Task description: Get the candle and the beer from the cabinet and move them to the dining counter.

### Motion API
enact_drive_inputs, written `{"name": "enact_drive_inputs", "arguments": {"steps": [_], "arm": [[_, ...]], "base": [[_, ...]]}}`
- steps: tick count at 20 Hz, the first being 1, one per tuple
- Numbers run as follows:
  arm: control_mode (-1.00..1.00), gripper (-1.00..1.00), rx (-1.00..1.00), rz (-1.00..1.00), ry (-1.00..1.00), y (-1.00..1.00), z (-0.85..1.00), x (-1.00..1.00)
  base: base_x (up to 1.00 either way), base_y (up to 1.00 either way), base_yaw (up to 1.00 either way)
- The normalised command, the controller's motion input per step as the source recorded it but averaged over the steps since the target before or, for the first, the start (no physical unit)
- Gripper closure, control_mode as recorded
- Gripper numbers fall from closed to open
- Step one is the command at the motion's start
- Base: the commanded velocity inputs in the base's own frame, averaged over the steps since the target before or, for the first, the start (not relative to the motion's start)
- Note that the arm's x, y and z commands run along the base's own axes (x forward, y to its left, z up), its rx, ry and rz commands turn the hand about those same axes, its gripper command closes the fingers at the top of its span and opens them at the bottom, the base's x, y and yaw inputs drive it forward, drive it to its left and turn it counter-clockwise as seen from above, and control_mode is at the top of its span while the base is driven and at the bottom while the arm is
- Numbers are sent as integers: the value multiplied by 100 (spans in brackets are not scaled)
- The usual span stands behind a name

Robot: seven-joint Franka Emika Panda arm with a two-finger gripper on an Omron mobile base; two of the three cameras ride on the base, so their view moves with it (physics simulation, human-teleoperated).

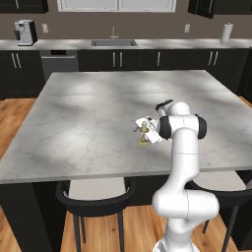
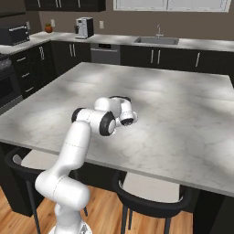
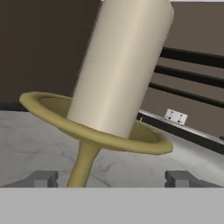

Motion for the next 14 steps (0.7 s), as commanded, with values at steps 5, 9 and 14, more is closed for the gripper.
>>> {"name": "enact_drive_inputs", "arguments": {"steps": [5, 9, 14], "arm": [[-100, -100, 1, 0, -1, -10, -2, -5], [-100, -100, 0, 0, 0, -13, 0, -9], [-100, -100, 0, 0, 0, -15, 0, -8]], "base": [[0, 0, 0], [0, 0, 0], [0, 0, 0]]}}
